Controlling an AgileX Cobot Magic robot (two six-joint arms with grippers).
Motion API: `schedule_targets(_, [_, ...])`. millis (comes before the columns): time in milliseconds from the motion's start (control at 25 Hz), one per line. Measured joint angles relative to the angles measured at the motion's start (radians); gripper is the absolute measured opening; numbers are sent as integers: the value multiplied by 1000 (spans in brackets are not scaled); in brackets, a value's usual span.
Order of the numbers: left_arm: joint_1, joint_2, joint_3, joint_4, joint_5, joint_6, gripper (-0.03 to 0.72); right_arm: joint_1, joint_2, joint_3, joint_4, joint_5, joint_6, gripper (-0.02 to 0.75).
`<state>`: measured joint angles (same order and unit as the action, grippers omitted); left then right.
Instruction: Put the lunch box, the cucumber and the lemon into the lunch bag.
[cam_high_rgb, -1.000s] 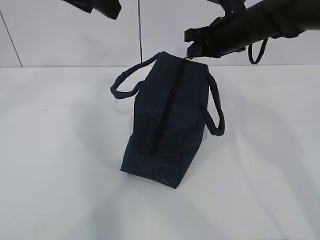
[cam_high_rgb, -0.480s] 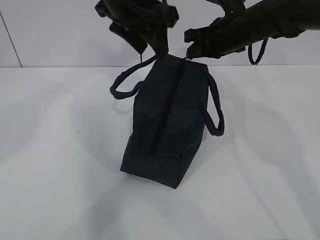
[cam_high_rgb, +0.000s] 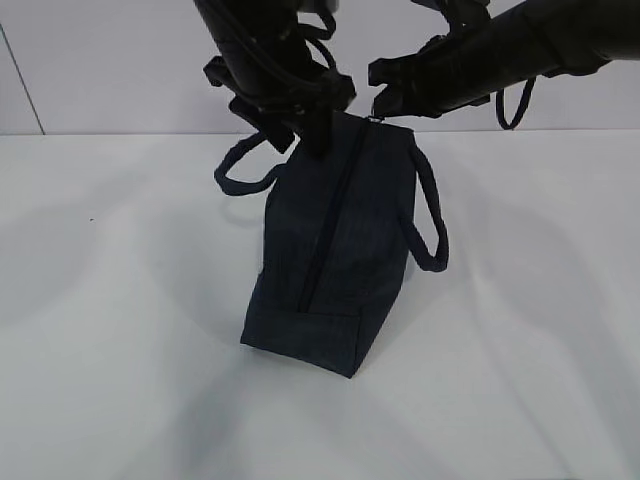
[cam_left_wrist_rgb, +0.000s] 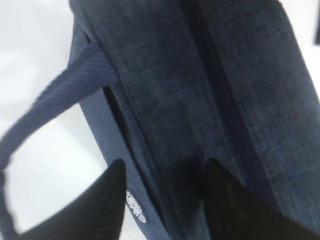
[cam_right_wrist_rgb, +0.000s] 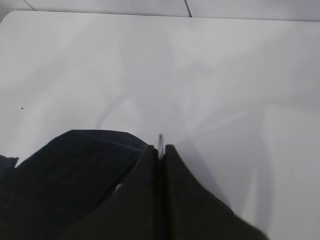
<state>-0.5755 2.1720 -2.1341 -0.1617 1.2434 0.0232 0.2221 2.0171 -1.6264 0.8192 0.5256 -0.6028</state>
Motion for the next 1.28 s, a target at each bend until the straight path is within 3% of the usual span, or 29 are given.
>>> schedule_targets(120, [0, 11, 0, -2, 0, 4, 207, 0, 0, 0, 0, 1, -2, 1])
schedule_targets(200, [0, 11, 0, 8, 0, 11, 64, 0, 0, 0, 0, 4, -2, 1])
schedule_targets(280, [0, 11, 0, 20, 0, 13, 9, 0, 0, 0, 0, 4, -4, 1])
schedule_targets(1280, [-2, -152, 3, 25, 26, 21, -6, -4, 0, -4, 30, -62, -9, 1])
